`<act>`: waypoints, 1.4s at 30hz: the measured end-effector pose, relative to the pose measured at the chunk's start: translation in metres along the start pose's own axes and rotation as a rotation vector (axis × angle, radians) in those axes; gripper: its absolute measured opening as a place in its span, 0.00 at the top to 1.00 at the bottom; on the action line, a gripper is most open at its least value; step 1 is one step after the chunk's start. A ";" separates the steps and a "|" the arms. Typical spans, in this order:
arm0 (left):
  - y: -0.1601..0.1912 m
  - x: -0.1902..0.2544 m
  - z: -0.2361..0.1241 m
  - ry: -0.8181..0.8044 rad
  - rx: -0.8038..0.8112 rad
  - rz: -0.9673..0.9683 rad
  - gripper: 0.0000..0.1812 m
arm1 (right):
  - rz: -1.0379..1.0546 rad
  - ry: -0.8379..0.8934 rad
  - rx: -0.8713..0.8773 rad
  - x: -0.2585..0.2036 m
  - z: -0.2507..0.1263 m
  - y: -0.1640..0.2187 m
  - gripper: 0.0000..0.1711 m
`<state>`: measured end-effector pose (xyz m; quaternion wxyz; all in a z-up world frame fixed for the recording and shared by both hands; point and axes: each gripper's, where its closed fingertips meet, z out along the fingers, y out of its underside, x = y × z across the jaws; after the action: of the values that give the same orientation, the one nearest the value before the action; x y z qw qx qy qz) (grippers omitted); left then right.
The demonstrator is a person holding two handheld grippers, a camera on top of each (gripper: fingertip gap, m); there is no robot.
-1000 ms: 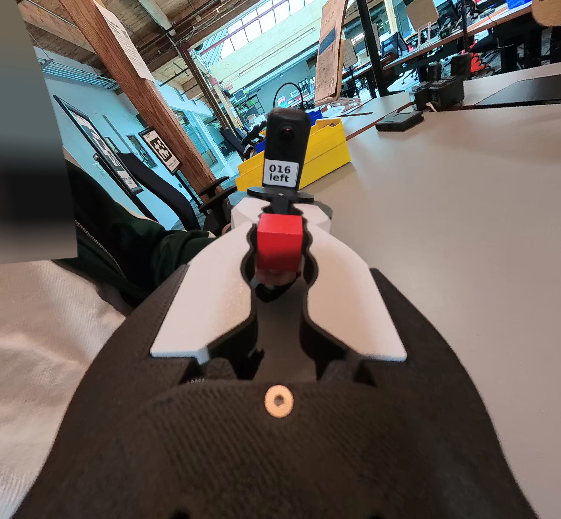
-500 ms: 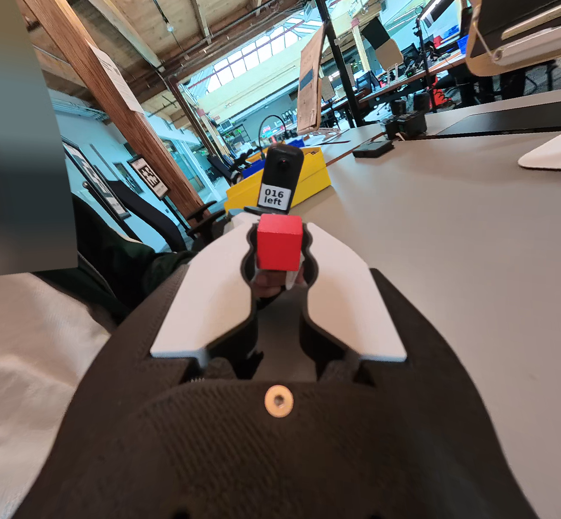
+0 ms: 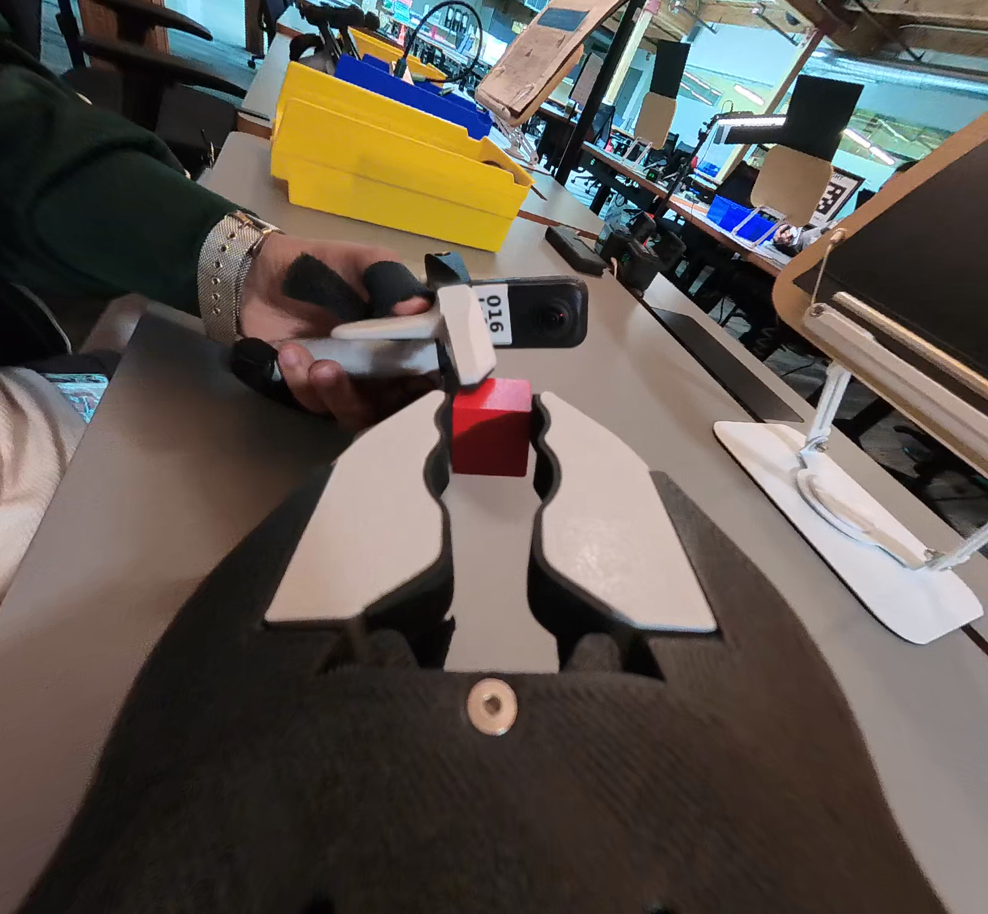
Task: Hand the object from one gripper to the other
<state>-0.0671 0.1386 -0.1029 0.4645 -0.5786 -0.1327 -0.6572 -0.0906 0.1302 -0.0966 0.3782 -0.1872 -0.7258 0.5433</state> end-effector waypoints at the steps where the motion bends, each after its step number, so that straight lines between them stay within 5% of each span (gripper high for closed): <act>1: 0.000 0.000 0.000 -0.001 -0.002 0.004 0.84 | -0.001 0.001 0.001 0.000 0.000 0.000 0.84; 5: -0.001 0.003 0.001 0.006 0.003 0.029 0.84 | 0.002 0.001 0.033 0.000 -0.001 -0.004 0.83; 8: -0.009 0.008 -0.001 -0.015 0.047 0.133 0.85 | 0.162 0.020 0.066 0.009 0.000 -0.003 0.61; 10: -0.016 0.009 -0.004 -0.064 0.086 0.244 0.86 | 0.326 0.010 0.087 0.016 -0.001 -0.001 0.58; 18: -0.023 0.010 -0.002 -0.187 0.131 0.559 0.86 | 0.689 -0.059 0.198 0.026 -0.009 -0.008 0.73; 25: -0.015 0.005 0.006 -0.218 0.086 0.636 0.86 | 0.683 -0.124 0.190 0.016 -0.007 -0.012 0.81; 42: -0.010 0.010 0.011 -0.152 0.070 0.587 0.85 | 0.649 -0.144 0.190 0.011 -0.009 -0.018 0.83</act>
<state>-0.0670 0.1471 -0.0869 0.6429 -0.6235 -0.0167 -0.4445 -0.0888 0.1379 -0.0751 0.1492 -0.3334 -0.5994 0.7123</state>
